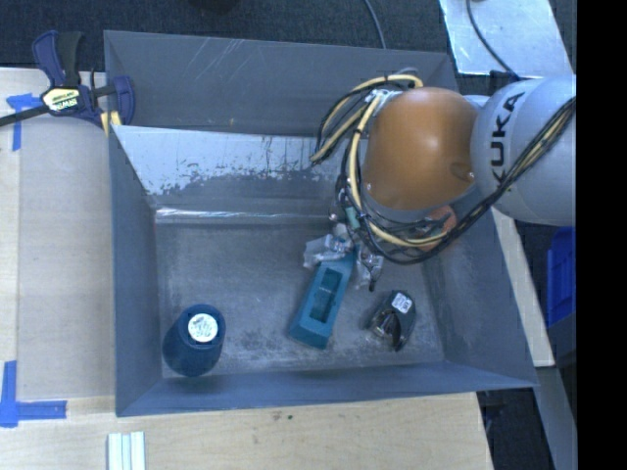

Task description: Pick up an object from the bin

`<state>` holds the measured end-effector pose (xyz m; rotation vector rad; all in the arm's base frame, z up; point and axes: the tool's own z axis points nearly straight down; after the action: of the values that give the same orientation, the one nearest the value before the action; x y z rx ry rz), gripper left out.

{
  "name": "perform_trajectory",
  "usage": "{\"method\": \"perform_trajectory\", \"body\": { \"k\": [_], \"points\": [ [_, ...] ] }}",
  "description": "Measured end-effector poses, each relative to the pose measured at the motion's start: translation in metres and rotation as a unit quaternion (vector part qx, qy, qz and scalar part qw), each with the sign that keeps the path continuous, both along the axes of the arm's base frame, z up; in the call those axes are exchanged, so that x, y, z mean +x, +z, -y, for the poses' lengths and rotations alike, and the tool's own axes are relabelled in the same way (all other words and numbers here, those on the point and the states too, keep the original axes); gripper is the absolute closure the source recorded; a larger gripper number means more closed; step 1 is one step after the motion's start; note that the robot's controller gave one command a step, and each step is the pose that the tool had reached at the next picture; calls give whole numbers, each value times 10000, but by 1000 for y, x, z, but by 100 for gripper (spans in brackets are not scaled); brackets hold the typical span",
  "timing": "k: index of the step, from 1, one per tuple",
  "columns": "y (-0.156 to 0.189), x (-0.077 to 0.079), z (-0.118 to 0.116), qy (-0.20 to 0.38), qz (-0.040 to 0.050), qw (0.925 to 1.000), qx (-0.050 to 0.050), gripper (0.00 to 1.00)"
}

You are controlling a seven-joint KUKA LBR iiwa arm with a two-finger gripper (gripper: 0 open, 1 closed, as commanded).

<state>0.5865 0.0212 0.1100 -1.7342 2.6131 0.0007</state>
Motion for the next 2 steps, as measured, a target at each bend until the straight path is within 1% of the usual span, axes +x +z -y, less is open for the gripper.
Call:
{"method": "perform_trajectory", "body": {
  "k": [1, 2],
  "points": [
    [23, 2, 0, -7, 44, 10000, 4, 100],
    [35, 0, 0, -13, 4, 10000, 6, 100]
  ]
}}
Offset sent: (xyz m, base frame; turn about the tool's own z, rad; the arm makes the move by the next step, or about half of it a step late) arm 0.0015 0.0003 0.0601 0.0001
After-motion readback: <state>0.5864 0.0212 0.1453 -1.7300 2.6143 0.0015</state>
